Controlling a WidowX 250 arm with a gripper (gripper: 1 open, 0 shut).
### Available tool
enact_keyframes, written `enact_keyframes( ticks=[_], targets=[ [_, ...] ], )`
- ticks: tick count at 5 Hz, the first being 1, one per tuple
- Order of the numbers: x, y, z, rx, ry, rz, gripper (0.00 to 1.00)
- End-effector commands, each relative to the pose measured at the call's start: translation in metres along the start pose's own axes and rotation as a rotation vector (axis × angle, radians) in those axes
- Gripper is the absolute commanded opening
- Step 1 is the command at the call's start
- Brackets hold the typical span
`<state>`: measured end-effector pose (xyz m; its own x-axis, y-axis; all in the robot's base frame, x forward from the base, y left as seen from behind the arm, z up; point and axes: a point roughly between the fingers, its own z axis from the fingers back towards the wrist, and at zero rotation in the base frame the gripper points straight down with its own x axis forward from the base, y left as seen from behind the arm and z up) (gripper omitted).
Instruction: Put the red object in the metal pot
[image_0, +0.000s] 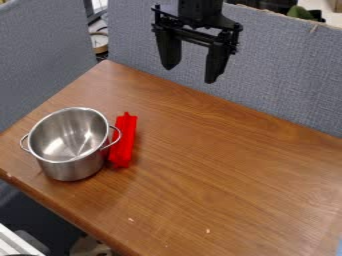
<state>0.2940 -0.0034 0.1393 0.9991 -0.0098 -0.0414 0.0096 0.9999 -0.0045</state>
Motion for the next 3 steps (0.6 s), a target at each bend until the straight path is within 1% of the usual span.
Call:
enact_keyframes(
  ticks=[1, 2, 3],
  targets=[
    [0.001, -0.018, -0.001, 0.005, 0.022, -0.07, 1.0],
    [0.013, -0.041, -0.015, 0.02, 0.033, -0.105, 1.0],
    [0.027, -0.048, -0.017, 0.03, 0.012, -0.181, 1.0]
  ],
)
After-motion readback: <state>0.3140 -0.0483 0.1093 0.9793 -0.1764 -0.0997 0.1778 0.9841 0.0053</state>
